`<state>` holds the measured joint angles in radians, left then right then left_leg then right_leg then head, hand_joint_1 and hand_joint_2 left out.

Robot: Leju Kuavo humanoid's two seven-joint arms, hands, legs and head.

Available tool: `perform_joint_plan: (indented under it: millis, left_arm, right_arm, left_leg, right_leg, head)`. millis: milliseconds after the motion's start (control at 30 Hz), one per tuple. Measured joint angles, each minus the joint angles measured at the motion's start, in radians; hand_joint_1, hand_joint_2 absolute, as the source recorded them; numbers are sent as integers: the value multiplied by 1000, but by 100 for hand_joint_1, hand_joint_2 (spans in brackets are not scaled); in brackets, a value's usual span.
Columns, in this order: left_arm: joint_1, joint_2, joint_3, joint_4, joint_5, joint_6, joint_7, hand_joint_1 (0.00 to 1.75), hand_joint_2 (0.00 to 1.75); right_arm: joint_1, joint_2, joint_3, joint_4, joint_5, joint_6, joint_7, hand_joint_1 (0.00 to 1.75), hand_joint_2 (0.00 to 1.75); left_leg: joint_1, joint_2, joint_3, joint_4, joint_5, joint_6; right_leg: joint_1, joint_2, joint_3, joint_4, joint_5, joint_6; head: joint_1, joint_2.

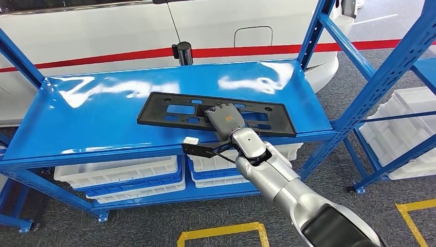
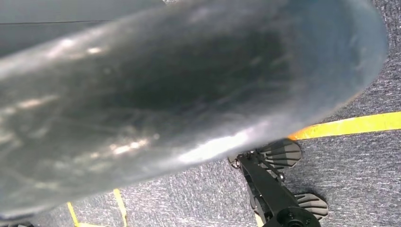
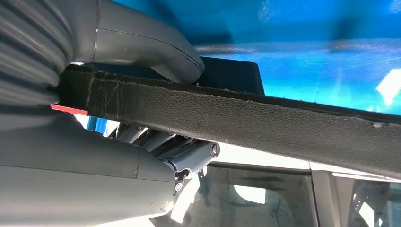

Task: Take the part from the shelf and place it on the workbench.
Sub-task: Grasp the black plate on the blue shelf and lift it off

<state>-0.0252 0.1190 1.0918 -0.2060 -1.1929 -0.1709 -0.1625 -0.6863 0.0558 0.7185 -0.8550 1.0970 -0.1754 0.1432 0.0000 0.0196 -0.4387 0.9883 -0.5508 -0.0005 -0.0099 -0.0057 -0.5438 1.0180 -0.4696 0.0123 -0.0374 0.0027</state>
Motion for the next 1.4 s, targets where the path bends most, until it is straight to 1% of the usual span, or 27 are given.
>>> perform_joint_plan:
  millis: [167, 233, 400, 500, 567, 600, 633, 700, 733, 767, 800, 867, 900, 933, 967, 1000, 1033, 1100, 1133, 1167, 1200, 1233, 1267, 1300, 1333, 1367, 1400]
  left_arm:
    - [0, 0, 5, 1, 5, 0, 3, 0, 0]
    - [1, -1, 14, 3, 8, 0, 9, 0, 0]
    - [2, -2, 30, 5, 10, 0, 23, 0, 0]
    - [2, -1, 40, 5, 10, 0, 27, 0, 0]
    - [1, -2, 43, 5, 10, 0, 26, 0, 0]
    - [1, -2, 43, 5, 9, 0, 26, 0, 0]
    - [0, -2, 44, 5, 8, 0, 25, 0, 0]
    - [0, -3, 44, 5, 7, 0, 24, 0, 0]
    - [0, -4, 45, 5, 6, 0, 24, 0, 0]
    - [0, -5, 46, 5, 5, 0, 24, 0, 0]
    - [0, -5, 47, 5, 5, 0, 24, 0, 0]
    - [-1, -7, 49, 5, 5, 0, 24, 0, 0]
    - [-2, -7, 50, 5, 5, 0, 25, 0, 0]
    - [-3, -6, 51, 5, 5, 0, 26, 0, 0]
    - [-4, -6, 52, 5, 6, 0, 27, 0, 0]
    - [-5, -5, 53, 5, 7, 0, 29, 0, 0]
    - [-5, -5, 55, 5, 8, 0, 31, 0, 0]
    - [-7, -5, 58, 5, 9, 0, 33, 0, 0]
    - [-7, -5, 59, 5, 9, 0, 33, 0, 0]
    - [-8, -5, 61, 5, 9, 0, 34, 0, 0]
    - [-8, -5, 64, 5, 9, 1, 36, 0, 0]
    - [-8, -5, 66, 6, 9, 1, 37, 0, 0]
    - [-8, -5, 68, 6, 9, 1, 38, 0, 0]
    - [-8, -5, 70, 6, 9, 2, 39, 0, 0]
    - [-8, -6, 71, 6, 9, 3, 39, 0, 0]
    - [-9, -5, 72, 6, 9, 3, 39, 0, 0]
    - [-9, -6, 73, 6, 9, 3, 39, 0, 0]
  right_arm:
    - [27, -12, -7, -61, 25, -53, 9, 175, 175]
    - [52, -24, -15, -133, 18, -68, 12, 175, 175]
    - [101, -57, -35, -311, -17, -47, 4, 175, 175]
    - [120, -71, -36, -393, 3, -50, -2, 175, 175]
    - [132, -80, -36, -438, 28, -57, -3, 174, 175]
    - [136, -85, -35, -457, 42, -62, -3, 174, 175]
    - [140, -92, -35, -474, 56, -68, -2, 173, 175]
    - [150, -104, -33, -500, 78, -75, -1, 173, 175]
    - [158, -110, -32, -508, 85, -76, -1, 173, 175]
    - [165, -116, -31, -515, 89, -76, -1, 174, 175]
    - [172, -120, -30, -521, 91, -76, 0, 174, 175]
    - [178, -127, -30, -531, 92, -76, 0, 175, 175]
    - [178, -129, -30, -536, 92, -76, 0, 175, 175]
    - [179, -130, -30, -540, 92, -75, 0, 175, 175]
    - [182, -131, -29, -544, 89, -75, 0, 175, 175]
    - [185, -132, -29, -547, 85, -75, -2, 175, 175]
    - [188, -132, -29, -550, 79, -74, -4, 175, 175]
    - [192, -132, -29, -559, 67, -71, -9, 175, 175]
    - [192, -132, -29, -563, 62, -70, -10, 175, 175]
    - [192, -132, -30, -567, 59, -69, -10, 175, 175]
    - [193, -132, -30, -570, 57, -69, -11, 175, 175]
    - [196, -132, -29, -571, 56, -68, -12, 175, 175]
    - [199, -132, -29, -573, 56, -68, -12, 175, 175]
    - [202, -132, -29, -575, 56, -67, -13, 175, 175]
    - [205, -132, -29, -578, 56, -67, -13, 175, 175]
    - [206, -132, -29, -584, 57, -67, -14, 175, 175]
    - [206, -132, -29, -590, 58, -67, -14, 175, 175]
  left_leg:
    - [0, 0, 0, 0, 0, 0]
    - [-1, 0, -1, 1, 0, 0]
    - [-6, -1, -2, 4, -2, 2]
    - [-10, 0, -5, 3, 2, 8]
    - [-2, 2, -3, -11, 16, 21]
    - [3, 3, -3, -18, 24, 27]
    - [8, 5, -3, -25, 30, 31]
    - [9, 6, -8, -26, 33, 34]
    - [10, 5, -8, -26, 33, 34]
    - [11, 5, -8, -26, 33, 34]
    - [12, 4, -6, -25, 31, 32]
    - [15, 4, -3, -21, 23, 22]
    - [13, 4, -8, -17, 18, 14]
    - [11, 4, -14, -12, 13, 7]
    - [8, 4, -21, -7, 10, 2]
    - [5, 5, -27, -4, 9, -2]
    - [6, 5, -28, -1, 7, -5]
    - [10, -1, -39, 26, -16, -13]
    - [12, -6, -56, 64, -42, -17]
    - [13, -10, -83, 122, -74, -19]
    - [13, -12, -117, 191, -105, -21]
    - [13, -14, -148, 252, -125, -21]
    - [13, -14, -167, 287, -127, -22]
    - [13, -14, -169, 284, -107, -21]
    - [14, -15, -153, 244, -72, -20]
    - [16, -16, -123, 179, -34, -20]
    - [17, -20, -91, 116, -7, -20]
  right_leg:
    - [0, 0, 0, 0, 0, 0]
    - [-1, 0, 0, -1, 0, 0]
    - [-7, 0, -1, -3, 2, 3]
    - [-10, 0, 0, -9, 8, 13]
    - [-9, 1, -8, -8, 8, 22]
    - [-7, 1, -20, 10, -1, 25]
    - [-7, 2, -45, 51, -18, 24]
    - [-7, 3, -118, 185, -60, 24]
    - [-8, 3, -153, 246, -70, 27]
    - [-10, 3, -175, 276, -66, 33]
    - [-11, 2, -178, 265, -43, 44]
    - [-16, -2, -141, 145, 29, 65]
    - [-15, -4, -115, 84, 56, 70]
    - [-14, -5, -98, 42, 69, 69]
    - [-13, -6, -90, 22, 68, 62]
    - [-11, -3, -88, 20, 64, 55]
    - [-14, 0, -91, 17, 61, 47]
    - [-18, 4, -92, 16, 58, 29]
    - [-19, 4, -91, 14, 58, 20]
    - [-17, 5, -91, 14, 59, 12]
    - [-15, 5, -92, 14, 60, 6]
    - [-13, 5, -93, 14, 61, 2]
    - [-11, 5, -95, 14, 62, 0]
    - [-10, 6, -96, 15, 64, -3]
    - [-10, 6, -97, 15, 66, -4]
    - [-10, 7, -98, 17, 67, -4]
    - [-8, 8, -101, 18, 70, -1]
  head:
    - [0, 0]
    - [0, 0]
    - [0, 0]
    - [0, 0]
    - [0, 0]
    - [1, 0]
    - [2, 0]
    - [3, 0]
    - [3, 0]
    - [3, 0]
    - [3, 0]
    - [3, 0]
    - [4, 0]
    - [4, 0]
    - [4, 0]
    - [3, 0]
    - [3, 0]
    - [3, 0]
    - [2, 0]
    - [2, 0]
    - [2, 0]
    - [2, 0]
    - [3, 0]
    - [3, 0]
    - [3, 0]
    - [3, 0]
    - [3, 0]
